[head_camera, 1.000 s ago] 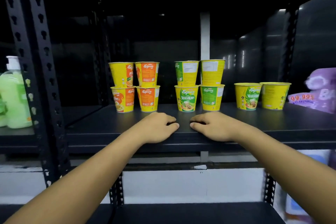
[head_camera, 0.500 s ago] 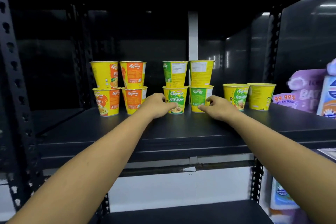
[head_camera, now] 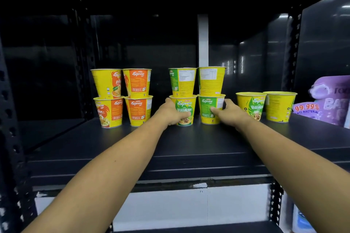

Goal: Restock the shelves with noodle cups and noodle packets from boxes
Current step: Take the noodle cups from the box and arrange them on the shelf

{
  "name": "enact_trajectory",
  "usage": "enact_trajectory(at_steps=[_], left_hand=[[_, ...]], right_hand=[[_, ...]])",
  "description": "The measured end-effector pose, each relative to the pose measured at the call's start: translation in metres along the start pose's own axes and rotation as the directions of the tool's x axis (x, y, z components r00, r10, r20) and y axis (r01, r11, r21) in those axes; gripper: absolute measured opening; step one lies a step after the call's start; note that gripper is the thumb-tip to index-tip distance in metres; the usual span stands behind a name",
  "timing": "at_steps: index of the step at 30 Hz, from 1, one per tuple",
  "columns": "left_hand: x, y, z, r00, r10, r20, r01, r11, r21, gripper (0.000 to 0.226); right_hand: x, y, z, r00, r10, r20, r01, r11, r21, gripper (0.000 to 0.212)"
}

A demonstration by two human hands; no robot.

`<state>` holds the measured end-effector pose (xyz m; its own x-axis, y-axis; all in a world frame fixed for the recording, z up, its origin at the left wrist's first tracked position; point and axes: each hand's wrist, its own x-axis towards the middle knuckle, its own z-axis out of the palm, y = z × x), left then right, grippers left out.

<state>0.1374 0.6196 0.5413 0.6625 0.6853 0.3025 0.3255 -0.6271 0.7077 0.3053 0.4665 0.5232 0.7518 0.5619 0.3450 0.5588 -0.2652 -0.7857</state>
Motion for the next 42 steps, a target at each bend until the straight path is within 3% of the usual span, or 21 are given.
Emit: enact_trajectory(at_steps=[12, 17, 21, 25, 34, 42], left_hand=[[0.005, -0.003, 0.001, 1.000, -0.006, -0.014, 0.006, 1.000, 0.029, 0.070], [-0.011, -0.007, -0.005, 0.988, -0.040, 0.150, 0.021, 0.992, 0.128, 0.078], [-0.041, -0.005, -0.013, 0.962, 0.059, 0.268, -0.107, 0.980, 0.166, 0.049], [-0.072, -0.012, -0.021, 0.935, 0.102, 0.339, -0.230, 0.903, 0.363, 0.074], [-0.133, -0.006, -0.033, 0.886, 0.231, 0.402, -0.407, 0.803, 0.436, 0.055], [-0.206, -0.005, -0.029, 0.891, 0.341, 0.300, -0.445, 0.785, 0.430, 0.053]], right_hand=[[-0.003, 0.002, -0.002, 0.998, -0.010, 0.063, 0.017, 0.995, -0.101, 0.058], [-0.034, -0.009, -0.008, 0.977, -0.028, 0.211, 0.101, 0.933, -0.346, 0.056], [-0.071, -0.016, -0.013, 0.943, -0.051, 0.328, 0.207, 0.862, -0.462, 0.065], [-0.102, -0.028, -0.017, 0.916, -0.082, 0.392, 0.294, 0.801, -0.521, 0.056], [-0.153, -0.036, -0.013, 0.872, -0.179, 0.455, 0.424, 0.742, -0.520, 0.051], [-0.212, -0.029, -0.030, 0.814, -0.344, 0.468, 0.556, 0.696, -0.455, 0.053]])
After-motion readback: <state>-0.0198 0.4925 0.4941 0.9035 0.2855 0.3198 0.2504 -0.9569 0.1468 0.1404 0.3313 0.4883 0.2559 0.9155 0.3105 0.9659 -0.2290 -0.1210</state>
